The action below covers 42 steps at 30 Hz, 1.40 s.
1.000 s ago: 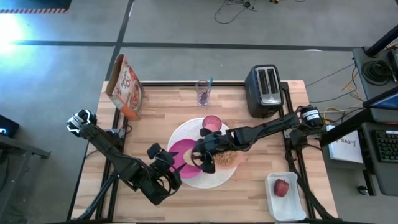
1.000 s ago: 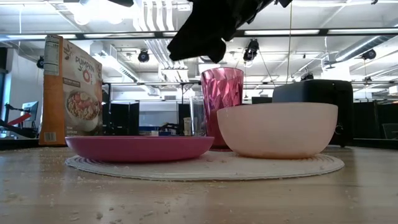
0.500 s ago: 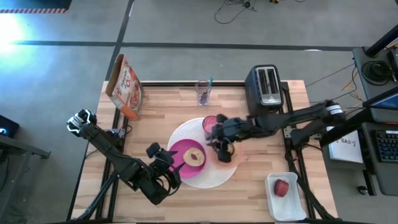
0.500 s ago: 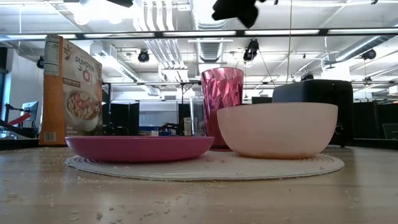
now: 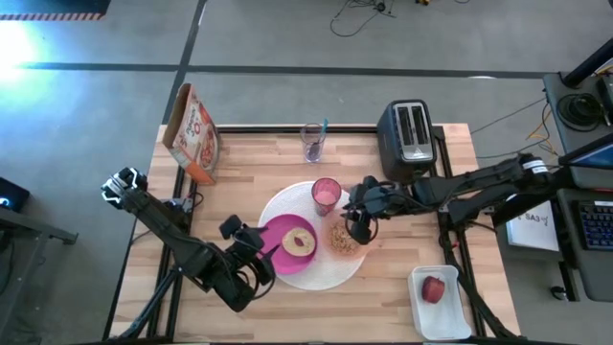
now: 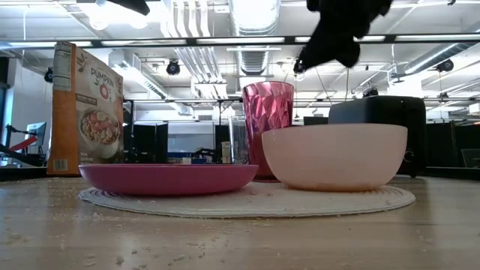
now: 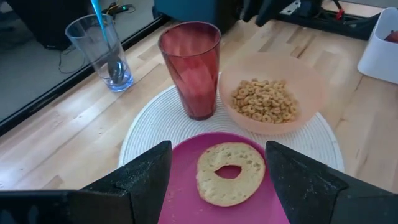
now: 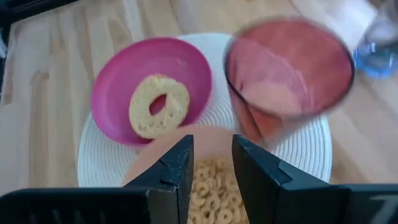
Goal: Arrange a breakfast setting
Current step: Put the apple on the white tablemat to the top of the pink plate
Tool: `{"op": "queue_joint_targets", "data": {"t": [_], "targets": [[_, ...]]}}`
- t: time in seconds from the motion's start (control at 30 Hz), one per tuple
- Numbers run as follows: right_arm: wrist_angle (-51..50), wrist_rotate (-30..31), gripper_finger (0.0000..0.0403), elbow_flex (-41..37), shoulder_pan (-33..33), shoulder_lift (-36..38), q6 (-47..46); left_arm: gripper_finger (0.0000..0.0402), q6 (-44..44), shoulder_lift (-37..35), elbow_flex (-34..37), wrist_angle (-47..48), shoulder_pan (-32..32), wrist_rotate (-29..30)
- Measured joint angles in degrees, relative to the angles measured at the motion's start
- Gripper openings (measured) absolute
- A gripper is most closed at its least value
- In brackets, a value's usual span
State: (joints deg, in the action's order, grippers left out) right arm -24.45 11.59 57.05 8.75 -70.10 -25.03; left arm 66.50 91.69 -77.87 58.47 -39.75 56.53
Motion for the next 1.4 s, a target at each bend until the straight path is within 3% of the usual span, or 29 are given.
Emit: {"op": "queue_joint_targets", "data": {"t": [0.4,0.77,1.0,1.23,1.4], "targets": [[2.46,0.29,0.0101,-7.38,0.76,4.34,-8.24,0.0242,1.59,-1.07,0.02,6.52,1.7,0.59],[2.04,2.26,0.0106,-10.31,0.74,8.58,-7.94,0.0242,0.23,-2.81,0.28,10.09,4.15,-0.07],[1.88,4.1,0.0105,-11.35,0.72,10.57,-4.73,0.0242,2.12,-6.32,6.21,11.48,8.64,-2.25],[-3.07,4.12,0.0109,-11.35,0.72,12.09,-3.48,0.0242,0.05,-10.82,13.43,4.96,15.72,-8.57],[-10.29,4.11,0.0107,-11.35,0.72,15.45,-4.39,0.0242,-2.87,-12.71,16.26,-2.07,16.77,-9.82]]}}
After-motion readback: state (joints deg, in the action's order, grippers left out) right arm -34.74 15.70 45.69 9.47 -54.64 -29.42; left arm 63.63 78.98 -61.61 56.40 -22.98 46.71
